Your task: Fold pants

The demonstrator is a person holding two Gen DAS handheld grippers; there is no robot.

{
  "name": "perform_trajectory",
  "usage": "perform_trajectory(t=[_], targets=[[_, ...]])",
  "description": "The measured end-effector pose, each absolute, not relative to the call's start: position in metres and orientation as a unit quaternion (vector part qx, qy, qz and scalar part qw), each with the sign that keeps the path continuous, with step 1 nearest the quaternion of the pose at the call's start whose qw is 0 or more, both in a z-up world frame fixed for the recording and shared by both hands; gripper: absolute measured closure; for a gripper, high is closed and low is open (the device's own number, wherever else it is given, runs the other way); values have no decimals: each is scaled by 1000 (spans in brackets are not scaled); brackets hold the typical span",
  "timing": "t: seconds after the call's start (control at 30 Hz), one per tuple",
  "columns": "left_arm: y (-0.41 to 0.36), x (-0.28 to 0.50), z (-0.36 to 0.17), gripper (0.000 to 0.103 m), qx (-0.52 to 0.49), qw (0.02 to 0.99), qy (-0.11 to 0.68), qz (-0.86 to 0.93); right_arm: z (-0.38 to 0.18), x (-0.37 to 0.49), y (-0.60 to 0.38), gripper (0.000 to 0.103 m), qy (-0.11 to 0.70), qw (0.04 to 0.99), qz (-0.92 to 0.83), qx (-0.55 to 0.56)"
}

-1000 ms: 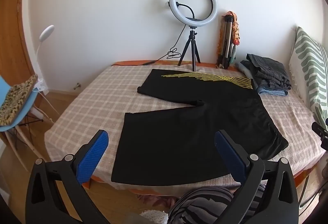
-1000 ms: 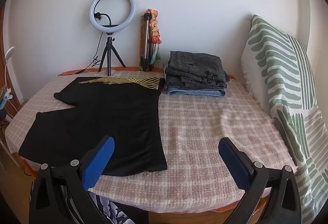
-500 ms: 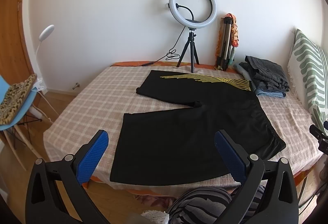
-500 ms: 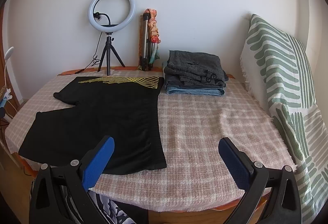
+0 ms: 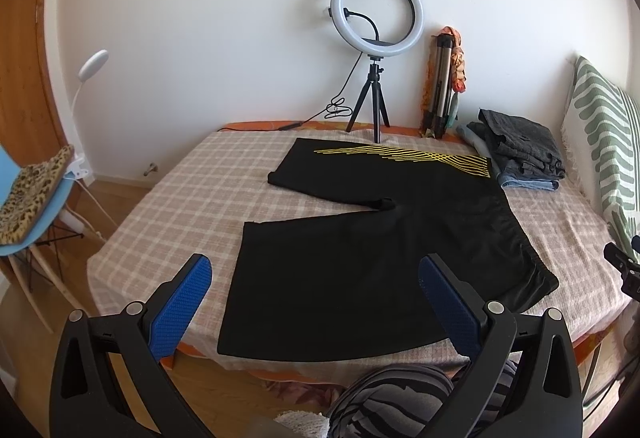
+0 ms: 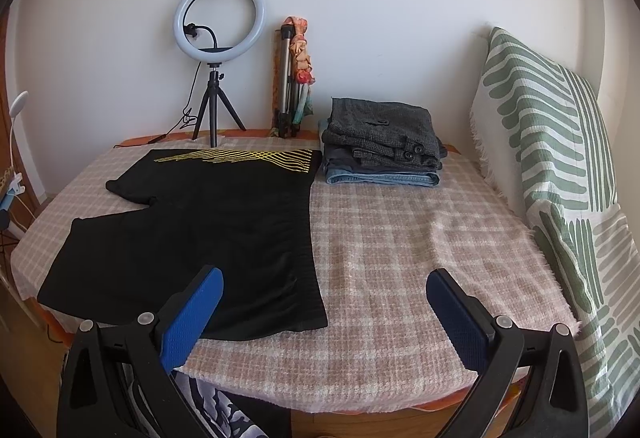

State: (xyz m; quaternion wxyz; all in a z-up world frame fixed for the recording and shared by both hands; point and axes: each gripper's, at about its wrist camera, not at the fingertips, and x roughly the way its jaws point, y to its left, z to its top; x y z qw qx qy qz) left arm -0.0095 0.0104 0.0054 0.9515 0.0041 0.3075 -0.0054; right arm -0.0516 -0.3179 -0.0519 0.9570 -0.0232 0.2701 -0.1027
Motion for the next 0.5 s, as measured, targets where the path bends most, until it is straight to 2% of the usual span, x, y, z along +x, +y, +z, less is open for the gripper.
perform_trajectory(t=[0.5], targets=[[4,-11,8,0,7,952,305,-8,-51,-54,-317,0,269,958,-102,-23]])
